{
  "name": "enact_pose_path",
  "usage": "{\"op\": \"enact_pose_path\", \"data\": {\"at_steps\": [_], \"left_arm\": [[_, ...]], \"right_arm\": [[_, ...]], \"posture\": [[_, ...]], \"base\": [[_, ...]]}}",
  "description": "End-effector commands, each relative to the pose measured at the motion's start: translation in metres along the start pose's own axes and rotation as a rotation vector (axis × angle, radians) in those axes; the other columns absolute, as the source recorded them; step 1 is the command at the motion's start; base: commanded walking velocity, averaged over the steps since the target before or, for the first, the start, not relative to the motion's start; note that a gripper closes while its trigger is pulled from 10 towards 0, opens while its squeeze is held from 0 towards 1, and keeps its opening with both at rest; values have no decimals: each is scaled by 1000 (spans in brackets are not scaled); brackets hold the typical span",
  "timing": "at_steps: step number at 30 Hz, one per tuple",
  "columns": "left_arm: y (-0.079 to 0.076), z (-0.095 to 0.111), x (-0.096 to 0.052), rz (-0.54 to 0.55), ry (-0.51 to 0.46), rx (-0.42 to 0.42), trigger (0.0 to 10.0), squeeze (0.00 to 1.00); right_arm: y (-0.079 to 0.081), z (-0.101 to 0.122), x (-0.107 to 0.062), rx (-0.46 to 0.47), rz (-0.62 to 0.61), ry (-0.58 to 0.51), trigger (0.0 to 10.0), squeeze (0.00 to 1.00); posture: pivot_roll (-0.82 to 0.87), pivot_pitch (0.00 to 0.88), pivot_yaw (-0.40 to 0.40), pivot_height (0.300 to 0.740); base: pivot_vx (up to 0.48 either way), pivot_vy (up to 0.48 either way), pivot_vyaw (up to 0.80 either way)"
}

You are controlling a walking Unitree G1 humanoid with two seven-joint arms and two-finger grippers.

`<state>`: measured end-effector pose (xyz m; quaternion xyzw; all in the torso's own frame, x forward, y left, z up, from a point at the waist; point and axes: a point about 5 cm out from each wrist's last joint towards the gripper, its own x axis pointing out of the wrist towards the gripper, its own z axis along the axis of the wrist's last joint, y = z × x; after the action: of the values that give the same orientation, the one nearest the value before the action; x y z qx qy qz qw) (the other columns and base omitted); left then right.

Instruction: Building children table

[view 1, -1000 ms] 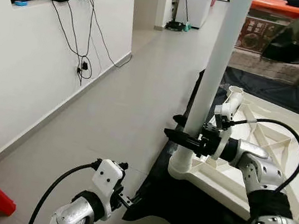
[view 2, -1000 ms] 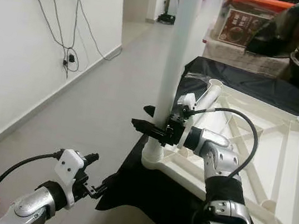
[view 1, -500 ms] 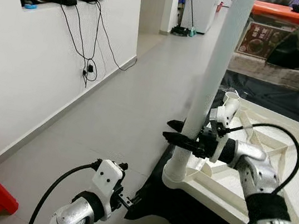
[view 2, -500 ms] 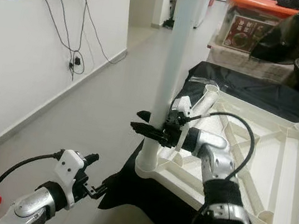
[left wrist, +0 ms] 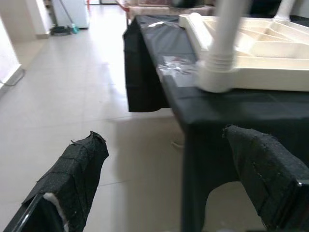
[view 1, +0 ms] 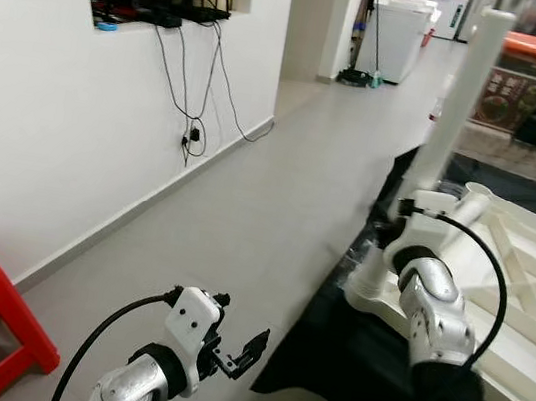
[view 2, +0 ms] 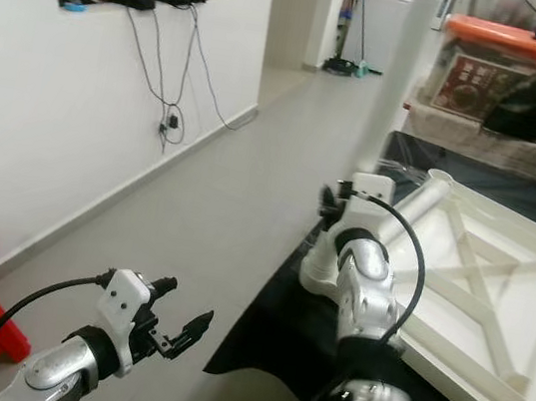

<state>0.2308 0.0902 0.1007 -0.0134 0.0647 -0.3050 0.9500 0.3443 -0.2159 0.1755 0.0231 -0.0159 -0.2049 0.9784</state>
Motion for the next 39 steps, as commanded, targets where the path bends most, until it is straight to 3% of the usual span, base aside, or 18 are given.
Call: {"op": "enact_pose_path", "data": {"at_steps": [1, 9, 25, 26, 27, 28, 29, 36, 37, 39], "left_arm": [[1, -2, -1, 3, 16, 4, 10000, 0], [1, -2, -1, 4, 14, 4, 10000, 0], [2, -2, 0, 6, 12, 4, 10000, 0], [2, -2, 0, 6, 12, 4, 10000, 0], [2, -2, 0, 6, 12, 4, 10000, 0], [2, -2, 0, 5, 14, 4, 10000, 0], [2, -2, 0, 4, 14, 4, 10000, 0], [2, -2, 0, 7, 14, 4, 10000, 0], [2, -2, 0, 7, 15, 4, 10000, 0], [2, -2, 0, 7, 15, 3, 10000, 0]], "right_arm": [[-46, -17, -5, 19, -286, 78, 0, 0], [-41, -12, -11, 79, -424, 64, 0, 0], [-71, 7, -3, 72, -623, 1, 0, 0], [-67, 7, -3, 64, -588, 1, 3804, 0], [-67, 7, -3, 64, -588, 1, 3804, 0], [-59, 5, -3, 60, -536, 8, 10000, 165], [-51, 4, -5, 53, -487, 2, 10000, 1000], [-28, -5, -12, 32, -380, 5, 10000, 1000], [-25, -6, -13, 40, -353, 0, 10000, 0], [-23, -6, -15, 46, -334, -4, 10000, 0]], "posture": [[95, 0, -10, 740], [93, 0, -10, 740], [92, 3, -10, 740], [88, 0, -8, 740], [88, 0, -8, 740], [89, 0, -9, 740], [90, 0, -11, 740], [92, 0, -15, 740], [88, 0, -12, 740], [88, 0, -12, 740]], "base": [[0, 0, 0], [0, 0, 0], [0, 0, 0], [0, 0, 0], [0, 0, 0], [0, 0, 0], [0, 0, 0], [0, 0, 0], [0, 0, 0], [0, 0, 0]]}}
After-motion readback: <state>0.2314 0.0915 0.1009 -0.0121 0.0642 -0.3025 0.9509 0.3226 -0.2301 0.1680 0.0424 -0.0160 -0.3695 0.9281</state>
